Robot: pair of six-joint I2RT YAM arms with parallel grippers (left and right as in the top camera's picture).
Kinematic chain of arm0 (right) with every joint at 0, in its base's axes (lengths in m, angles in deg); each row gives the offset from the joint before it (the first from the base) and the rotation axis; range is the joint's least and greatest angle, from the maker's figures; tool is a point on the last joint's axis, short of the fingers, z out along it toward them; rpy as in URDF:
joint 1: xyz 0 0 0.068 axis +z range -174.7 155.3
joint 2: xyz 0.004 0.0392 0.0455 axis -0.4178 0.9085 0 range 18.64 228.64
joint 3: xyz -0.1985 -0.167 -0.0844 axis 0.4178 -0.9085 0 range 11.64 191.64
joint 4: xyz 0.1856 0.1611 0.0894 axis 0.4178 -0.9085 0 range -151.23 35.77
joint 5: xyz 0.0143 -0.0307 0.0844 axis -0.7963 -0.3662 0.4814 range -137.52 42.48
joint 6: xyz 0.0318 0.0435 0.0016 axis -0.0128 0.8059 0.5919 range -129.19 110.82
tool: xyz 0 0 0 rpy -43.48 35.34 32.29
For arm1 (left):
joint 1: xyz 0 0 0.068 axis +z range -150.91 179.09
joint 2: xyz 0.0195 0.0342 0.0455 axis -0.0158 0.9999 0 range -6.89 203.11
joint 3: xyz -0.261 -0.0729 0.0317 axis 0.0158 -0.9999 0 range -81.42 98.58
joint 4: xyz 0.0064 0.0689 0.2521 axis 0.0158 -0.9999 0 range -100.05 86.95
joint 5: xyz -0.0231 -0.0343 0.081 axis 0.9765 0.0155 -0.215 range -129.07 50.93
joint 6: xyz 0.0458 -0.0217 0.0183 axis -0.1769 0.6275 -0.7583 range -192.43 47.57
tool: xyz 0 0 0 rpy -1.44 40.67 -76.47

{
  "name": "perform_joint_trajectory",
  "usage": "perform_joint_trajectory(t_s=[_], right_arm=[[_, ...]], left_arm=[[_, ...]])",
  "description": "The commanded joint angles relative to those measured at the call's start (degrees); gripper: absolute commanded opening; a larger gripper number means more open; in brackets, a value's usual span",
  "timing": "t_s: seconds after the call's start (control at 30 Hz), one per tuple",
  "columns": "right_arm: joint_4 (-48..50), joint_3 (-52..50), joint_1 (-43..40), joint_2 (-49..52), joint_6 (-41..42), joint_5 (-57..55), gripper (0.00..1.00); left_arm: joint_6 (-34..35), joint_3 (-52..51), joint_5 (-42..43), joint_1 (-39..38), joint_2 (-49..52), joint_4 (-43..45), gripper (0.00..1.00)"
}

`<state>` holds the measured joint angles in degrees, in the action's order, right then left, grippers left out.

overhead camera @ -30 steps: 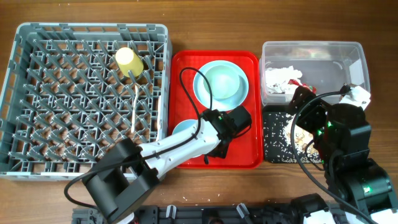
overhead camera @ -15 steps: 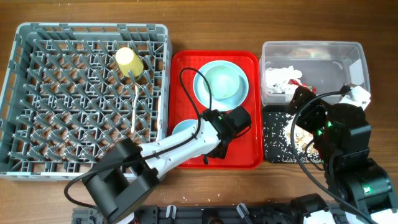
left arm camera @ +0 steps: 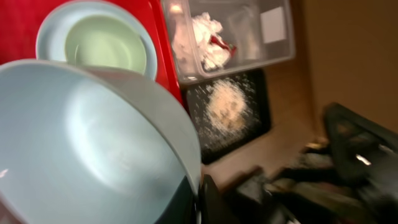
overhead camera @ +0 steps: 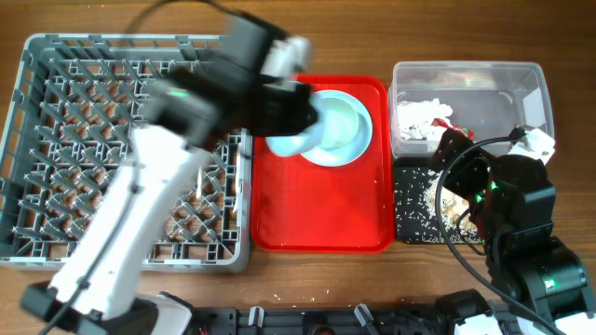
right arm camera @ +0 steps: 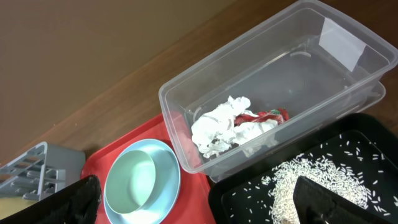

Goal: Sort waste into correct bins and load items into the dishwasher rack
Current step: 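Carry the light-blue bowl into the rack and set it down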

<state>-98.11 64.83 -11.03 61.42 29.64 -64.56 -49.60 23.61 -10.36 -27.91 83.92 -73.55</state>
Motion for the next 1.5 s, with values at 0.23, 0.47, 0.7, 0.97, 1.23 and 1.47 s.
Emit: perform_joint_trajectory(t_s=[0.23, 0.47, 0.7, 0.97, 1.23, 1.47], right_arm=[[0.11, 0.74, -0.13, -0.26, 0.33, -0.92, 1.0], [0.11, 0.74, -0.13, -0.26, 0.33, -0.92, 1.0], [0.11, 0.74, -0.13, -0.26, 0.33, -0.92, 1.0], [0.11, 0.74, -0.13, -0.26, 0.33, -0.92, 1.0], [0.11, 0.74, -0.13, -0.26, 0.33, -0.92, 1.0], [0.11, 0.74, -0.15, -0.26, 0.33, -0.92, 1.0]], left_arm=[[-46.07, -21.2, 41.55, 34.91, 2.62, -25.94, 0.04], [-49.64, -43.85, 40.15, 46.77, 2.75, -16.22, 0.04], [-49.4, -47.17, 34.42, 55.06, 2.73, -13.64, 0.06], [-44.3, -43.58, 31.23, 62.9, 2.71, -12.41, 0.66], [-31.12, -36.24, 25.44, 62.23, -6.16, -11.34, 0.77], [-14.86, -36.92, 8.11, 40.92, -24.98, -9.77, 0.04]])
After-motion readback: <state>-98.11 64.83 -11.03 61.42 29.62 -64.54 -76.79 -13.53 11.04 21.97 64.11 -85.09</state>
